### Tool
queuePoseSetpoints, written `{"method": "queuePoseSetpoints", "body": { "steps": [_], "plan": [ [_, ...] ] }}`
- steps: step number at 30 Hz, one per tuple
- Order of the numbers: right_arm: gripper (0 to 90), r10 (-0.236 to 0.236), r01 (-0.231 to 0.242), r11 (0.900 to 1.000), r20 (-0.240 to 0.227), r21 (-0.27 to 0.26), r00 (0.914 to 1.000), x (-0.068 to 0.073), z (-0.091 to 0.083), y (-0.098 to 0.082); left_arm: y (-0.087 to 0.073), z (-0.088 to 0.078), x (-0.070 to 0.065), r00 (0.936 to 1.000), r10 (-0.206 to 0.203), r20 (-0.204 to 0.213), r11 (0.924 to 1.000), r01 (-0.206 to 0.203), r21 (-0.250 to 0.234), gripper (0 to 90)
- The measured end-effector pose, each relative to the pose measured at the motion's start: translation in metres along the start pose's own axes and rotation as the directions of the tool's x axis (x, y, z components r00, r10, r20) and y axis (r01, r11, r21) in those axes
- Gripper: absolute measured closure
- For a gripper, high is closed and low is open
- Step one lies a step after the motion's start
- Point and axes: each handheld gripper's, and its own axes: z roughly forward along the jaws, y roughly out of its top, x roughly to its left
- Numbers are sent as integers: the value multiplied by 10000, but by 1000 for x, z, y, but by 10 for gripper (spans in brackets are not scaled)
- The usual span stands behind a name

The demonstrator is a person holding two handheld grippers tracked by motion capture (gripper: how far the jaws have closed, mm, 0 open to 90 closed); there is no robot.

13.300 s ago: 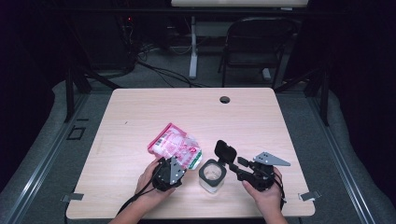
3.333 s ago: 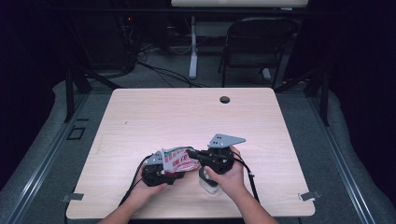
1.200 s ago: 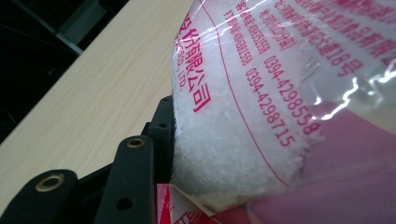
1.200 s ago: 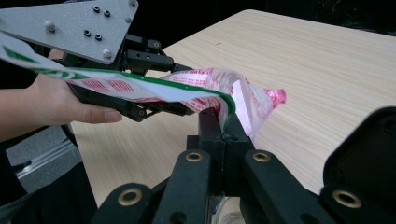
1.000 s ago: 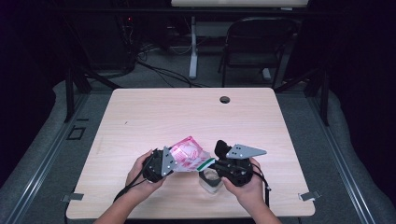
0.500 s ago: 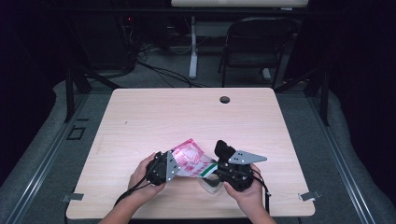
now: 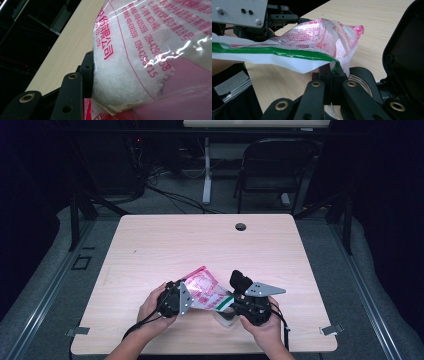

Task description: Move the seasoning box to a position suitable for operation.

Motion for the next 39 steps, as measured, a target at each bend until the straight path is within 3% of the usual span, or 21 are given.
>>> {"method": "queuePoseSetpoints", "body": {
  "steps": [8, 17, 19, 28, 34, 39],
  "plan": [
    [900, 103, -104, 9999, -85, -103, 9999, 3, -4, -3, 4, -6, -1, 9981, 472, -403, 9988, -477, -116, 596],
    [900, 211, -211, 9998, 70, 19, 9998, 4, -5, -10, 7, -9, -5, 9905, 991, -949, 9946, -1016, -226, 597],
    [900, 235, -235, 9997, 105, 17, 9997, 4, -5, -10, 9, -11, -4, 9864, 1266, -1045, 9917, -1284, -109, 598],
    [900, 309, -309, 9995, 107, 67, 9995, 2, -6, -13, 13, -13, -4, 9807, 1556, -1182, 9876, -1568, -4, 599],
    [900, 390, -391, 9992, 74, 103, 9992, -1, -5, -14, 17, -17, -2, 9699, 2008, -1380, 9796, -1994, 238, 600],
    [900, 439, -440, 9989, 57, 140, 9990, -2, -5, -15, 19, -18, -3, 9665, 2175, -1365, 9761, -2147, 350, 600]
  ]
}}
